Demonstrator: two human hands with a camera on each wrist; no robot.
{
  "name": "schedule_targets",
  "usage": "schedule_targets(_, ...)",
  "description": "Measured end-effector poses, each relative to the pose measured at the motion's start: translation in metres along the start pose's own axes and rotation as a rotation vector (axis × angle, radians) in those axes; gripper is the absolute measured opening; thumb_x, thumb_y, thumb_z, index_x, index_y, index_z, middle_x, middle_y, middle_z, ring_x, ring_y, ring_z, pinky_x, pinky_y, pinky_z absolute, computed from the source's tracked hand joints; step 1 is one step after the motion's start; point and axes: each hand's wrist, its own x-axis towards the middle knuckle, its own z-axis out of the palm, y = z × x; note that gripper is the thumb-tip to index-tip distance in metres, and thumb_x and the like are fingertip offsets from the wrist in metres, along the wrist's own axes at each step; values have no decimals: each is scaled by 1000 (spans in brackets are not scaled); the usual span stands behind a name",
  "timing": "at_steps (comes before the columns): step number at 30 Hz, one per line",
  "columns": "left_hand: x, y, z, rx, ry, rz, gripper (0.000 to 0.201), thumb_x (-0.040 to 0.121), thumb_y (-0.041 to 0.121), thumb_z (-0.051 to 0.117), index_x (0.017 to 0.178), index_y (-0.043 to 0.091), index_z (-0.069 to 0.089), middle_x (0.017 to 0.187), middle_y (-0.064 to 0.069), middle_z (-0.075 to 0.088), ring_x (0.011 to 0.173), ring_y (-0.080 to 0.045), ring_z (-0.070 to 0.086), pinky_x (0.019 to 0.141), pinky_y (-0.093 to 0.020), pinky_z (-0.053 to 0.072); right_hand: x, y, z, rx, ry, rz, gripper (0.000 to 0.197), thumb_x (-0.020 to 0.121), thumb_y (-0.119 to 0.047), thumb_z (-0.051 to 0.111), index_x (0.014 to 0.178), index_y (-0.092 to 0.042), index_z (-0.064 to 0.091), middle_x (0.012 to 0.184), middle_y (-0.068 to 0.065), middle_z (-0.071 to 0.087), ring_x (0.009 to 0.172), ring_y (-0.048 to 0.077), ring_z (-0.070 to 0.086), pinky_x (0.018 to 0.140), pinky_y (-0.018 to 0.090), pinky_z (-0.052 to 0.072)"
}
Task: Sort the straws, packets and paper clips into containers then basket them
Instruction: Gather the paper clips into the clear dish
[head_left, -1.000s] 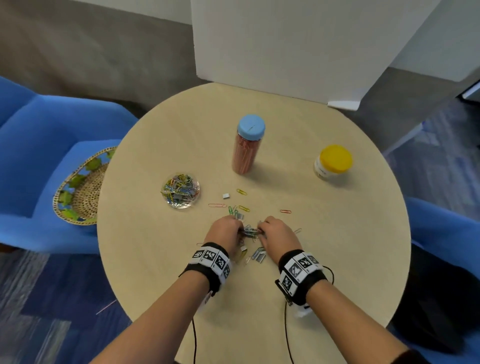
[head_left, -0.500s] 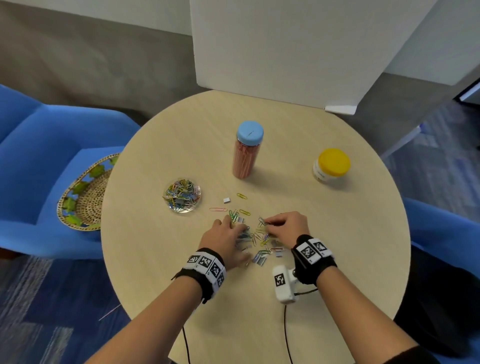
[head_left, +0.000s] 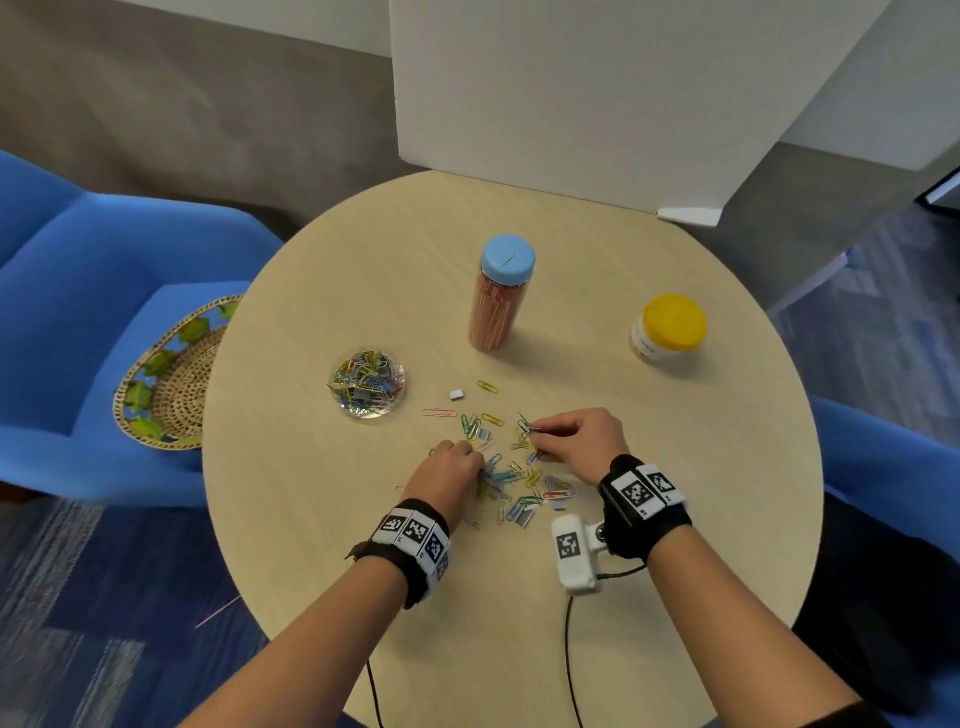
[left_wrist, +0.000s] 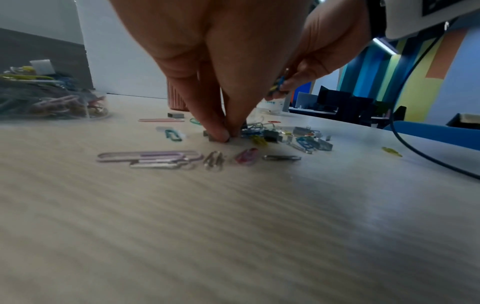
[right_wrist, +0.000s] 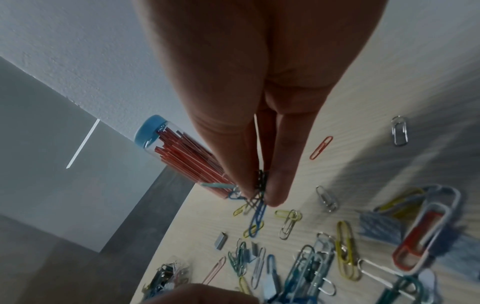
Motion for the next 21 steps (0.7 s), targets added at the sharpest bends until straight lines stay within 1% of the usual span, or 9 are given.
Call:
schedule_targets(1,0,-2,-1,-18,9,-2,23,97,14,52,115,13,67,108,-5,64,98,-23,55,84,-32,48,0,0,-1,-3,-10,14,17,77,0,80,93,-5,78,81,10,75,62,14,72,62,17,57)
schedule_targets(3,0,-7,-6,-81,25,-28,22,93,16,59,114,15,68,107,-4,66,98,-22,57,86,-29,47,1,1,-2,1,-26,34,16,78,-1,80,92,-6,78,83,12,75,65,18,73,62,18,57)
schedule_targets(5,-2,-12,-13,-208,65,-104,24,90,18,66,113,16,70,107,-1,68,100,-19,60,91,-28,47,1,0,-3,27,-36,45,16,77,-1,80,92,-6,78,84,13,75,71,23,74,64,19,58)
schedule_targets(7,-6,-17,-25,-364,157,-189,21,91,19,65,110,16,72,104,0,70,96,-16,63,92,-28,50,2,-3,-1,93,-48,66,18,77,1,80,94,-4,78,87,13,76,76,25,75,67,21,59)
schedule_targets(11,-10,-37,-53,-606,332,-309,16,87,16,71,102,16,75,94,5,72,86,-7,66,85,-27,57,7,-13,12,201,-113,102,18,76,-1,81,93,-8,78,90,11,77,85,28,74,83,32,59)
schedule_targets(14,-5,-58,-80,-684,502,-370,13,86,14,72,97,14,77,86,5,73,78,-8,68,80,-25,57,10,-22,27,262,-155,119,18,77,0,79,93,-7,78,92,13,76,88,29,74,87,35,58)
schedule_targets(16,1,-75,-98,-662,559,-426,13,85,14,72,97,12,77,86,2,73,78,-11,68,81,-24,55,10,-26,36,282,-186,121,18,77,1,79,93,-8,77,93,13,76,89,29,74,88,36,57)
schedule_targets(18,8,-93,-107,-619,566,-452,13,85,12,72,96,10,77,87,-2,74,79,-14,68,84,-27,55,11,-29,43,290,-215,120,17,77,1,78,92,-9,78,93,14,76,89,30,74,89,37,56)
schedule_targets(21,15,-114,-105,-531,454,-478,14,83,12,73,97,11,77,92,-6,75,84,-19,69,89,-35,56,15,-35,50,265,-220,107,18,76,0,79,92,-8,78,94,16,75,87,31,74,86,36,58)
